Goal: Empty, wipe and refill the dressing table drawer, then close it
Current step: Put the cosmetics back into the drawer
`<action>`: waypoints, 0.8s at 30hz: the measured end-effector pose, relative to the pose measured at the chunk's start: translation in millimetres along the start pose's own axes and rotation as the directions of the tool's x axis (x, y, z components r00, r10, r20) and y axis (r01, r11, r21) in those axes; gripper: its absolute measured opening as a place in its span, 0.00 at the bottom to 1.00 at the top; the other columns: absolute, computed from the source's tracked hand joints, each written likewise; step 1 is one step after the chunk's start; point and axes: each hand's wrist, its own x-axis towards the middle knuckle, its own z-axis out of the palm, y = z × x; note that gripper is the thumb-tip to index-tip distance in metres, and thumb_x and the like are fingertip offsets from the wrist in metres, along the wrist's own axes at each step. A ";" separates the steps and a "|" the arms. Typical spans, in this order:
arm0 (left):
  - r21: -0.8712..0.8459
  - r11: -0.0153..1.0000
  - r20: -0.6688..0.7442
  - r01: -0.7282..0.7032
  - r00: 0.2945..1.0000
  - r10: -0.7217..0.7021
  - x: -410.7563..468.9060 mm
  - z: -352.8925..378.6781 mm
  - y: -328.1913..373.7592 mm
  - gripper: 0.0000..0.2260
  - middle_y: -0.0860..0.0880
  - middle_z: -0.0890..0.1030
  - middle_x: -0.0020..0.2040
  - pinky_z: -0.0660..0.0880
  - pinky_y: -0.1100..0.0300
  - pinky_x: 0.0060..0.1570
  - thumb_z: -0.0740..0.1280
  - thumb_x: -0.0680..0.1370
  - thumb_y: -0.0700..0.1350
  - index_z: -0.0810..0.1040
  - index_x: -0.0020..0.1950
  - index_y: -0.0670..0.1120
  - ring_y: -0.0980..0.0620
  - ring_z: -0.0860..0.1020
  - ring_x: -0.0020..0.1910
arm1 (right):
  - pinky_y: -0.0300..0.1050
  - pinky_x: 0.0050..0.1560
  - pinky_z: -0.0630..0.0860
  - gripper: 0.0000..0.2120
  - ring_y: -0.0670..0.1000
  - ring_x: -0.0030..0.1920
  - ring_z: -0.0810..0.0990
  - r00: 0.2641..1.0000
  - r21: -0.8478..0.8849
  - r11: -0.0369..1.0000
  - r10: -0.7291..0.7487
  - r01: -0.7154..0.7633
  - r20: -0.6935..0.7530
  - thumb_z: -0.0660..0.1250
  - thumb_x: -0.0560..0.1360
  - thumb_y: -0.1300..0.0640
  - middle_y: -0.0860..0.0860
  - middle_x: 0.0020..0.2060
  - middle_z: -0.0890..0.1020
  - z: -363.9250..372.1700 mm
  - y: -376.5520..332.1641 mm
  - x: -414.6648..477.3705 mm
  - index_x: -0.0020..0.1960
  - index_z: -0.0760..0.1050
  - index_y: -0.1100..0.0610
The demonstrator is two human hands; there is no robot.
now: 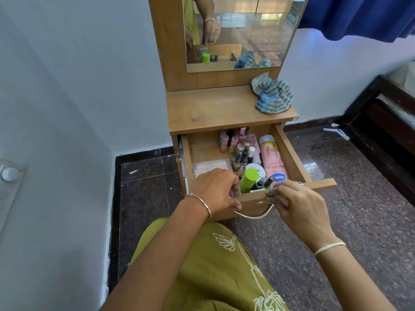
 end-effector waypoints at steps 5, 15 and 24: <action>0.071 0.997 -0.119 0.009 0.993 0.000 7.8 -4.8 -2.9 0.11 0.55 0.80 0.47 0.73 0.58 0.43 0.76 0.66 0.55 0.79 0.45 0.54 0.53 0.77 0.48 | 0.45 0.33 0.77 0.05 0.52 0.36 0.81 1.000 0.035 0.999 -0.006 0.007 -0.021 0.77 0.68 0.57 0.45 0.41 0.83 11.5 1.5 24.4 0.40 0.82 0.52; 0.282 0.959 -0.371 0.041 0.926 0.070 35.1 -14.6 -18.0 0.22 0.51 0.75 0.56 0.73 0.51 0.52 0.75 0.67 0.56 0.74 0.57 0.51 0.49 0.72 0.57 | 0.44 0.31 0.72 0.05 0.54 0.35 0.79 1.000 -0.040 0.999 -0.021 0.020 -0.020 0.76 0.67 0.57 0.47 0.38 0.81 33.9 9.5 73.4 0.41 0.80 0.51; 0.406 0.897 -0.419 0.175 0.908 0.012 70.9 -30.6 -45.7 0.38 0.46 0.61 0.74 0.65 0.46 0.66 0.74 0.68 0.55 0.60 0.73 0.48 0.45 0.61 0.73 | 0.51 0.40 0.77 0.25 0.57 0.44 0.78 0.998 -0.134 0.990 -0.053 0.050 -0.016 0.77 0.64 0.55 0.52 0.56 0.75 49.3 13.3 126.4 0.59 0.74 0.55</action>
